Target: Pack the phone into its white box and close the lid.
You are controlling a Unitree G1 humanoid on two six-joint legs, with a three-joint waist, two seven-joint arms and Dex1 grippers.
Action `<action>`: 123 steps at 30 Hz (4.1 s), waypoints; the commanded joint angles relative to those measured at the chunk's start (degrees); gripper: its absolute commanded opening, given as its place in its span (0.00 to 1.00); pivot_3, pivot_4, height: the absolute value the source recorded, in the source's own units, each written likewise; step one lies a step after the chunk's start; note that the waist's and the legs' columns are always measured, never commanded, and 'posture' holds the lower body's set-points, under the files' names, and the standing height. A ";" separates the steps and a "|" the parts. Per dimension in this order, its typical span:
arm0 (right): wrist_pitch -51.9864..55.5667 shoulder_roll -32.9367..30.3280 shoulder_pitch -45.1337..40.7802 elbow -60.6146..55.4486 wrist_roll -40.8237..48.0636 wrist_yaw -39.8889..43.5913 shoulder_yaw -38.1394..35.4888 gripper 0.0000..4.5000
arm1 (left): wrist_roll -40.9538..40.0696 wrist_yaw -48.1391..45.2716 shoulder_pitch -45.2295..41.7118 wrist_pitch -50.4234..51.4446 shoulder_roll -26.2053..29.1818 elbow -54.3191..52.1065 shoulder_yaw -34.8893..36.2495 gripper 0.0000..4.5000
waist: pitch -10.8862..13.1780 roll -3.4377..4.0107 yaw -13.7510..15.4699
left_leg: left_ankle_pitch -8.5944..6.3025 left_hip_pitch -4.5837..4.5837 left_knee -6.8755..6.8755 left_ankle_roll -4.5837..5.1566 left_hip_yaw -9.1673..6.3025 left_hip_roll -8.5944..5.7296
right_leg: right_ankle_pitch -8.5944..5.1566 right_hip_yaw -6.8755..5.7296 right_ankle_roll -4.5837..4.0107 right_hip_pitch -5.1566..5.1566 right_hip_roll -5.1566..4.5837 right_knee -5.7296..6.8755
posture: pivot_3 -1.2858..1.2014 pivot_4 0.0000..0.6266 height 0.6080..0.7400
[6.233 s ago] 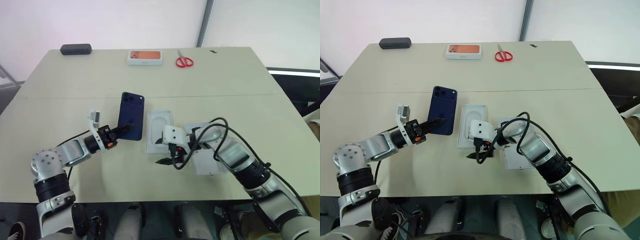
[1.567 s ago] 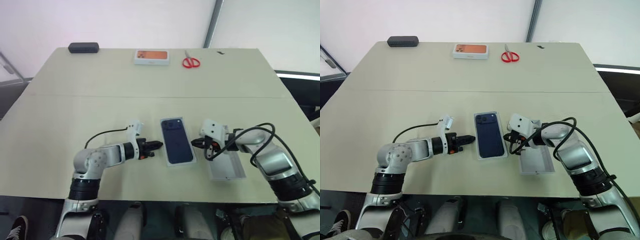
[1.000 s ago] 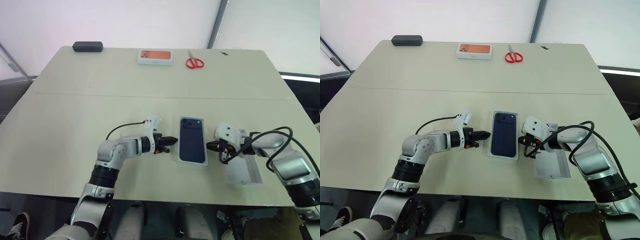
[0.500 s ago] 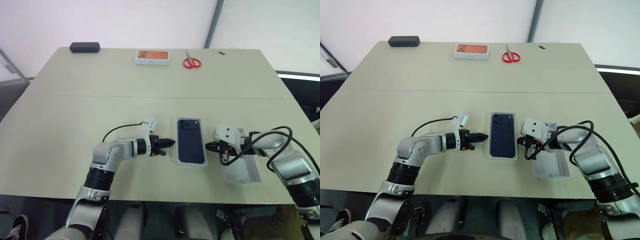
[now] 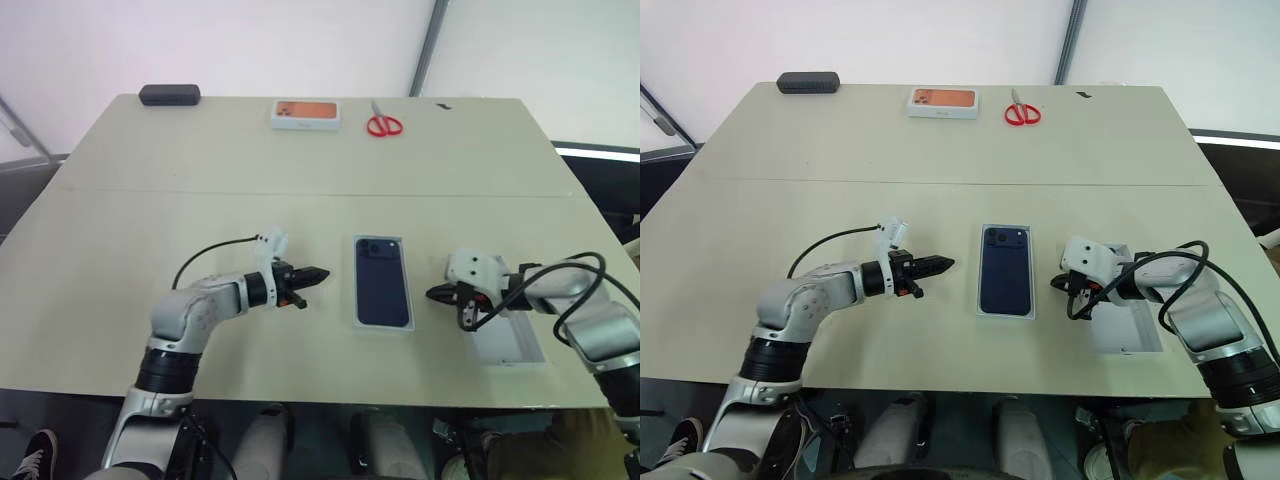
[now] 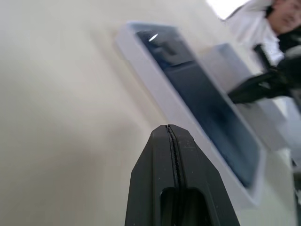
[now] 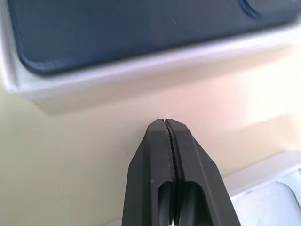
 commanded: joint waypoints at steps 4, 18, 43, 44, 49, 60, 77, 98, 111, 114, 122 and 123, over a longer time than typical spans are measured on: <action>6.56 0.27 -1.13 -1.71 6.12 -1.15 -6.35 0.06 | -0.13 -3.78 0.20 -4.32 5.23 -1.36 2.45 0.06 | 0.01 0.00 -0.02 | 0.00 0.00 0.00 0.01 -0.01 0.00 | 0.00 0.02 0.00 -0.01 0.00 -0.01 | 0.52 0.24 1.00; 20.28 -2.85 3.90 -10.72 12.97 -7.95 -16.09 0.98 | 5.77 -12.10 3.23 -23.37 11.00 1.13 1.52 0.98 | 0.03 0.06 0.21 | -0.06 -0.07 0.03 0.12 0.04 -0.01 | -0.10 0.04 -0.19 -0.05 -0.28 -0.05 | 0.52 0.24 1.00; 68.49 10.80 8.58 -34.55 32.63 -44.19 -28.28 0.98 | 4.74 -26.50 8.03 -36.52 15.33 -1.26 2.01 0.98 | 0.03 0.13 0.04 | -0.11 -0.26 0.10 0.26 0.10 -0.03 | -0.02 0.03 -0.04 -0.22 -0.31 -0.02 | 0.52 0.24 1.00; 68.49 11.30 8.49 -34.58 34.16 -45.60 -28.43 0.98 | 4.80 -26.65 8.49 -36.51 15.32 -1.81 1.79 0.98 | 0.03 0.13 0.00 | -0.11 -0.25 0.10 0.26 0.10 -0.02 | -0.03 0.03 -0.05 -0.22 -0.30 -0.02 | 0.52 0.24 1.00; 68.49 11.75 8.61 -35.04 38.45 -51.89 -28.04 0.98 | 4.84 -27.03 10.07 -36.52 15.37 -3.57 1.22 0.98 | 0.03 0.13 0.03 | -0.11 -0.24 0.07 0.26 0.06 0.02 | -0.03 0.02 -0.04 -0.21 -0.26 -0.02 | 0.52 0.24 1.00; 68.49 12.09 8.81 -35.35 46.98 -62.54 -27.31 0.86 | 4.36 -27.16 10.75 -36.08 15.21 -3.81 1.20 0.99 | 0.03 0.14 -0.05 | -0.10 -0.24 0.07 0.27 0.06 0.04 | -0.03 0.02 -0.04 -0.21 -0.21 -0.01 | 0.52 0.24 1.00; 68.49 16.52 6.27 -34.38 46.09 -72.94 -23.53 0.01 | 4.44 -25.08 10.65 -35.89 15.25 -4.11 1.80 0.99 | -0.02 0.07 -1.21 | -0.11 -0.02 0.05 0.27 0.03 0.18 | -0.12 0.10 -0.22 -0.02 -0.02 -0.03 | 0.52 0.24 1.00; 56.82 48.39 -14.46 -11.88 90.45 -83.80 -36.02 0.01 | 3.66 -11.79 5.82 -33.60 10.59 -1.32 6.21 0.99 | 0.10 0.32 -1.36 | -0.10 -0.04 -0.05 0.28 0.05 0.25 | 0.02 0.16 -0.01 -0.24 0.09 0.30 | 0.52 0.24 1.00; 34.49 42.61 -4.63 -11.71 107.32 -88.60 -12.37 0.00 | 0.36 -8.57 5.11 -30.75 9.12 -2.33 7.92 0.79 | 0.13 0.36 -2.74 | -0.10 -0.04 -0.01 0.29 0.07 0.36 | 0.01 0.20 -0.02 -0.24 0.22 0.30 | 0.52 0.24 1.00; 32.10 43.72 -4.83 -10.23 107.32 -88.33 -10.16 0.00 | -0.12 -8.49 5.96 -30.05 9.03 -4.03 7.57 0.47 | 0.13 0.37 -2.84 | -0.10 -0.03 0.00 0.29 0.09 0.36 | 0.01 0.21 -0.02 -0.24 0.22 0.30 | 0.52 0.24 1.00; 31.38 39.02 -0.02 -7.34 98.61 -81.99 -6.95 0.00 | 2.71 -7.91 9.27 -29.91 8.85 -6.30 4.80 0.00 | 0.14 0.37 -2.54 | -0.10 -0.04 -0.02 0.28 0.10 0.37 | 0.01 0.22 -0.04 -0.24 0.21 0.25 | 0.52 0.24 1.00; 30.91 38.92 0.56 -7.06 98.70 -81.69 -7.08 0.00 | 3.07 -7.75 9.94 -30.01 8.31 -6.28 3.96 0.00 | 0.13 0.38 -2.54 | -0.10 -0.05 -0.02 0.28 0.10 0.37 | 0.01 0.22 -0.04 -0.25 0.21 0.25 | 0.52 0.24 1.00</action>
